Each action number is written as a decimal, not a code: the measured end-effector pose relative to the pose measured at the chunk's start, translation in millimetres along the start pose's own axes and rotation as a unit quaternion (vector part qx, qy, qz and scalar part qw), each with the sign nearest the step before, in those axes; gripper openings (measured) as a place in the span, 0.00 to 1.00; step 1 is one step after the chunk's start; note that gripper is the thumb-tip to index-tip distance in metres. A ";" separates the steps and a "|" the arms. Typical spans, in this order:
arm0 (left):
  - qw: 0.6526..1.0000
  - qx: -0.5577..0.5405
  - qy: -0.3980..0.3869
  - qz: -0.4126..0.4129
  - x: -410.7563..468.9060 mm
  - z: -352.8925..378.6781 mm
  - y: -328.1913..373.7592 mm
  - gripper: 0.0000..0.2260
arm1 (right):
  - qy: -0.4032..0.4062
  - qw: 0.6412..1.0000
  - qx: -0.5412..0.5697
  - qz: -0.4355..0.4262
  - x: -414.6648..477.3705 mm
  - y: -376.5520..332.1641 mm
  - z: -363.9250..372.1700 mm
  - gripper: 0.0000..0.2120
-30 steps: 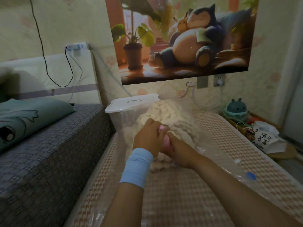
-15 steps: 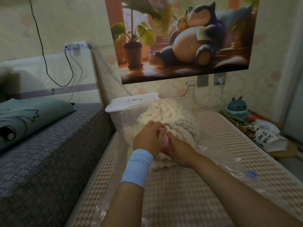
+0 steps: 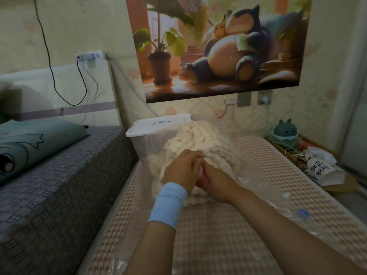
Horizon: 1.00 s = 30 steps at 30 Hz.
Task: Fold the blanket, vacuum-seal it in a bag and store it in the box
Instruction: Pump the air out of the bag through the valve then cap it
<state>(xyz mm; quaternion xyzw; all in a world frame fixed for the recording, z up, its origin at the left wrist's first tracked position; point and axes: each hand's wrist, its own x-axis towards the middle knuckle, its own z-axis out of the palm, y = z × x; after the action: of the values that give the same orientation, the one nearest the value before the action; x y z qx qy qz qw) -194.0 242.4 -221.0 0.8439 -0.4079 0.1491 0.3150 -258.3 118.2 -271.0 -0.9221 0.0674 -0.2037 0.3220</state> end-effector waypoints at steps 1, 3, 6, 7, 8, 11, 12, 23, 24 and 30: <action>1.000 0.012 0.004 0.011 1.8 -1.7 2.1 0.09 | 0.002 1.000 0.003 -0.001 -0.6 -0.1 -0.6 0.31; 0.996 0.020 0.076 0.040 6.1 -20.8 12.3 0.08 | 0.010 1.000 0.018 0.009 -0.1 5.2 -2.2 0.26; 0.958 0.031 0.273 0.077 10.2 -66.5 26.7 0.08 | -0.003 1.000 0.020 0.015 2.0 11.7 -4.8 0.21; 0.942 0.038 0.322 0.087 10.3 -77.9 28.3 0.08 | -0.004 1.000 0.017 0.012 2.6 11.5 -4.9 0.21; 0.932 0.039 0.348 0.093 10.2 -83.6 28.2 0.08 | -0.003 1.000 0.013 0.008 2.9 10.1 -4.7 0.21; 0.941 0.029 0.328 0.082 9.6 -68.7 22.3 0.08 | -0.006 1.000 0.019 0.007 3.5 7.1 -2.7 0.22; 0.960 0.015 0.274 0.060 8.9 -54.7 17.1 0.08 | -0.004 1.000 0.019 0.005 4.1 5.9 -1.6 0.24; 0.940 0.020 0.322 0.106 13.5 -63.7 23.5 0.08 | -0.002 1.000 0.025 0.013 2.7 9.7 -4.9 0.26; 0.922 0.016 0.364 0.129 13.2 -72.1 24.5 0.08 | -0.006 1.000 0.020 0.010 2.7 8.8 -4.9 0.24; 0.992 0.004 0.117 0.041 9.2 -28.9 6.5 0.08 | 0.001 0.999 0.030 0.013 4.5 4.6 -2.1 0.24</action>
<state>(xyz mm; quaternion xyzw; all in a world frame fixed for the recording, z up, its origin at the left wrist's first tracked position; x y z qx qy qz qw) -193.2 252.7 -191.8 0.8046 -0.4017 0.2613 0.3505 -255.1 112.3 -270.8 -0.9109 0.0737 -0.2019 0.3522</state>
